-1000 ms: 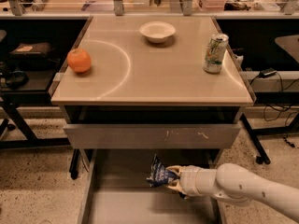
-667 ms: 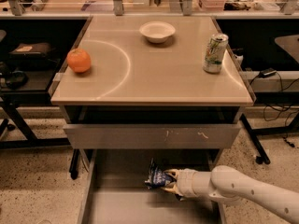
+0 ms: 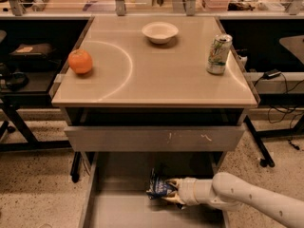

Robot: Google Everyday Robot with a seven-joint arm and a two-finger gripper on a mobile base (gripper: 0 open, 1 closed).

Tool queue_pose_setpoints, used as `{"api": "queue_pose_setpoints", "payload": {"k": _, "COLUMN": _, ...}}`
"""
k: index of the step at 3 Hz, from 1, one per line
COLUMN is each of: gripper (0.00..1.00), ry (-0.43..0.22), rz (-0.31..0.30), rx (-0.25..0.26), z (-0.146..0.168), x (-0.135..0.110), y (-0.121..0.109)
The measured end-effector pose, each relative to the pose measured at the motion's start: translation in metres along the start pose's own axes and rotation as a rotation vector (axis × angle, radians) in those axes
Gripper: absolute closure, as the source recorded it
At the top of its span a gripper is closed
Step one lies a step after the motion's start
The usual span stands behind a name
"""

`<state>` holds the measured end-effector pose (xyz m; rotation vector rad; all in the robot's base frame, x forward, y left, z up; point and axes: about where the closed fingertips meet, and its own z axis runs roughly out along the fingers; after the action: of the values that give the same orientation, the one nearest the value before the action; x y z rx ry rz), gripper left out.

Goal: Place blue chip bag into middle drawer

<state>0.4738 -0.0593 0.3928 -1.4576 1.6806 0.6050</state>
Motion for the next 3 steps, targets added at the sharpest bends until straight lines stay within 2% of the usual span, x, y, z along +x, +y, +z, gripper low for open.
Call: {"api": "queue_pose_setpoints", "payload": {"k": 3, "gripper": 0.1, "ry": 0.0, "rz": 0.0, "rx": 0.0, "z": 0.0001, "x": 0.0, "y": 0.0}}
